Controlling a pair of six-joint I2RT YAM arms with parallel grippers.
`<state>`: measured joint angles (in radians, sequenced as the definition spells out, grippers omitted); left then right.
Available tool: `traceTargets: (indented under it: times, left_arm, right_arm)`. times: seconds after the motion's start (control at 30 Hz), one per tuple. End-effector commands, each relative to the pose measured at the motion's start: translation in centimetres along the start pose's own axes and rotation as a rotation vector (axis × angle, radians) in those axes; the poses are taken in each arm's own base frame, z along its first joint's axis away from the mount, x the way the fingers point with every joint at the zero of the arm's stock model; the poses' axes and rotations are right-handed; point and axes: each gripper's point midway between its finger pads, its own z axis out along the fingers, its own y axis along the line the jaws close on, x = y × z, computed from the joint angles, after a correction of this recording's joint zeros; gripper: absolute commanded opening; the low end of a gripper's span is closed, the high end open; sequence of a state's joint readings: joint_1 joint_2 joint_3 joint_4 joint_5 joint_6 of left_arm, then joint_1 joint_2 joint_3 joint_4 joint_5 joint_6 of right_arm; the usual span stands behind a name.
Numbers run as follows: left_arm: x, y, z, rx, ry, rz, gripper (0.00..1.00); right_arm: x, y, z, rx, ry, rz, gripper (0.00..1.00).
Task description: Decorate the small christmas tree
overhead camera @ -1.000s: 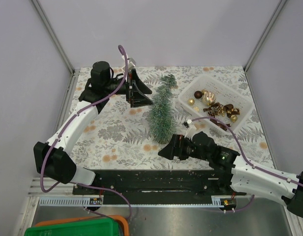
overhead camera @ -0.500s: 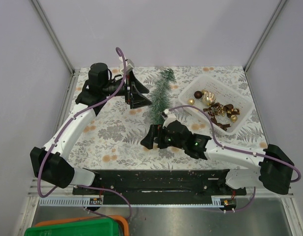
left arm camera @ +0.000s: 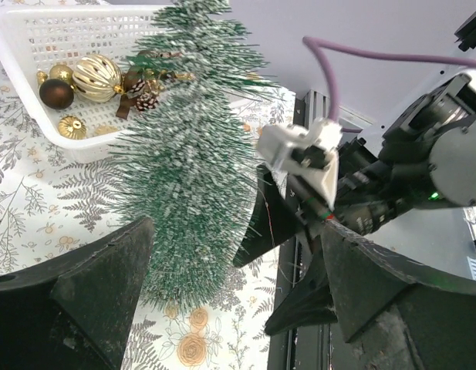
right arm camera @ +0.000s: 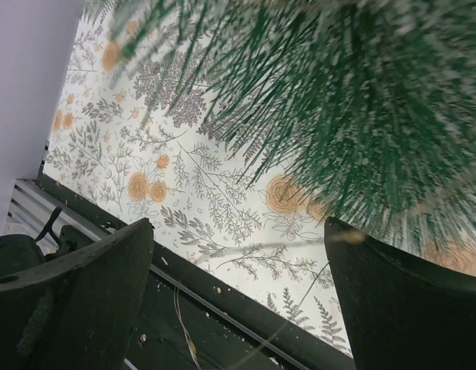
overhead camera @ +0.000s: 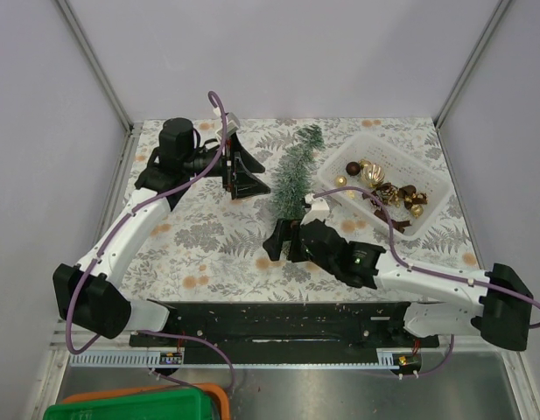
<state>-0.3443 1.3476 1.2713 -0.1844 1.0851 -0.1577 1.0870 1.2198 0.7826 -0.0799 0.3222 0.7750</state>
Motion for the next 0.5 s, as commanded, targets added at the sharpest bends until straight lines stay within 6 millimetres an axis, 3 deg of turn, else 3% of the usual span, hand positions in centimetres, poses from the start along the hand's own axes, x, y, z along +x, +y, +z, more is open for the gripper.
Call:
traceTargets:
  times: [0.0,0.13,0.27,0.47]
  left_arm:
    - [-1.3,-0.8,-0.5,0.001,-0.041,0.074,0.93]
    - [-1.6,-1.0,-0.5,0.010,-0.047,0.070,0.93]
    - [-1.7,-1.1,-0.4,0.014,-0.051,0.065,0.93]
    - [-1.8,-1.2,-0.6,0.006,-0.050,0.081,0.93]
  right_arm:
    - [-1.5,-1.1,-2.7,0.059,-0.072,0.003,0.99]
    - [-2.2,-1.9,-3.8,0.055,-0.132,-0.017,0.99]
    - [-3.1,-1.3,-3.8,-0.005,-0.214,-0.050,1.00]
    - [-1.9,-2.3,-4.0,0.124,-0.166,-0.096,1.00]
